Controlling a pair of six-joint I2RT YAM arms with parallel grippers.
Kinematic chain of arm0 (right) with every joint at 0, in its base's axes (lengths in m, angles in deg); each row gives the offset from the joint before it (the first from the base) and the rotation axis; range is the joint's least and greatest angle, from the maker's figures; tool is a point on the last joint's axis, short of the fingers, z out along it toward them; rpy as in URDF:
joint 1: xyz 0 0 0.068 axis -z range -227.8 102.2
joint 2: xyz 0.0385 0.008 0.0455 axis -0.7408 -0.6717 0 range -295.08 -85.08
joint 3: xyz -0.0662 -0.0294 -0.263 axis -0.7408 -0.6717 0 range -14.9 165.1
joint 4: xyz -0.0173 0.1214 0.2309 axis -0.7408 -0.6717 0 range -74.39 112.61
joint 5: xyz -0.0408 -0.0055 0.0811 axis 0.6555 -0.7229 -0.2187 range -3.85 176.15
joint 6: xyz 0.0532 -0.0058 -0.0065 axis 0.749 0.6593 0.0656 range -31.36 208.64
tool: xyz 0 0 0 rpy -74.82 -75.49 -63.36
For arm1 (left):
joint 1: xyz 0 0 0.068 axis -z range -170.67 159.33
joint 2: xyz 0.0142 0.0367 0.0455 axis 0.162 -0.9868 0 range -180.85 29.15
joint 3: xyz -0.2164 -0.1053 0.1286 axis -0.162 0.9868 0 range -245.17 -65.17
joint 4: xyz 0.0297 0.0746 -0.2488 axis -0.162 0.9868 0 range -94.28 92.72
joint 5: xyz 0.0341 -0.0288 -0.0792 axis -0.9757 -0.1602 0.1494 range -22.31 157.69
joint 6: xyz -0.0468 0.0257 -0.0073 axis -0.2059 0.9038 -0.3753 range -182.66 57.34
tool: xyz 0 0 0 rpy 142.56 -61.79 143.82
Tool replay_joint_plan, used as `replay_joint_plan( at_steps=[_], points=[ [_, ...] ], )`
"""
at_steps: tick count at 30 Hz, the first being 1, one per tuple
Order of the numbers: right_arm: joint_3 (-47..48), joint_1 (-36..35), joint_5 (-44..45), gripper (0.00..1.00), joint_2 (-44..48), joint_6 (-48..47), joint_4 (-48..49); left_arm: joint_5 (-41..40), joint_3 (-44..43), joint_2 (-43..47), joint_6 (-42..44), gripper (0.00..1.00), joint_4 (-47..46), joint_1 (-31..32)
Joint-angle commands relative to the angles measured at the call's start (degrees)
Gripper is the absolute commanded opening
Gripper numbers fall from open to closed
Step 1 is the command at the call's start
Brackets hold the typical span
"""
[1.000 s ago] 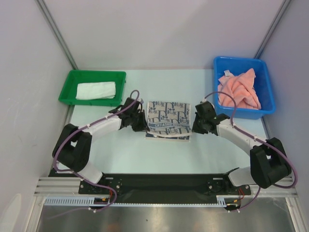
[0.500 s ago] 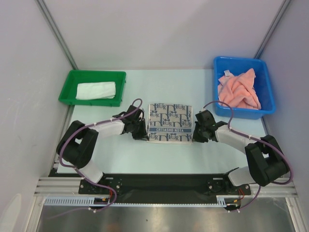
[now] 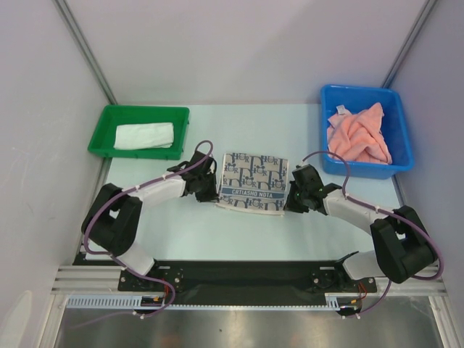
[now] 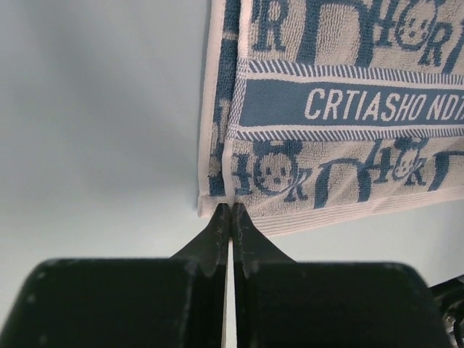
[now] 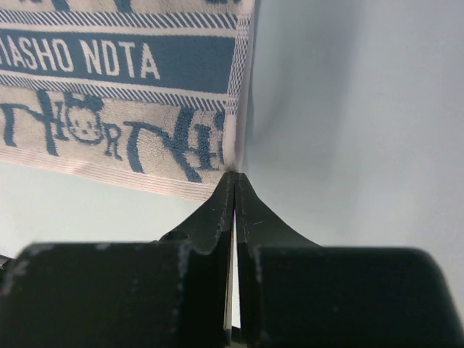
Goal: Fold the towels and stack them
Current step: Fold the towel
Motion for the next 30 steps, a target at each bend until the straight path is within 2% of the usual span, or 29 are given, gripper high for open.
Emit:
replay_joint_plan(
  at_steps=[1,7,12,20,27,30],
  points=[
    [-1.78,-0.75,-0.70,0.00,0.63,1.41,3.45,-2.46,0.30,-0.18,1.45,0.00,-1.03,0.02],
    [-1.79,-1.02,-0.79,0.00,3.08,2.46,3.81,-2.11,-0.39,0.25,2.33,0.00,-0.86,0.02],
    [-0.11,-1.10,-2.37,0.00,4.76,3.60,5.03,-4.05,-6.55,1.82,4.34,0.00,1.96,0.11],
    [-8.45,-2.42,-1.84,0.00,2.91,8.17,14.35,-4.14,-1.64,-2.73,5.76,0.00,-4.11,-0.51],
    [-9.17,-3.65,1.85,0.00,3.26,7.91,11.28,-9.84,-0.13,-4.93,5.58,0.00,-2.18,-0.51],
    [-9.25,-3.65,4.92,0.00,3.79,7.21,10.05,-9.41,0.39,-4.85,5.32,0.01,-2.27,-0.51]
  ],
)
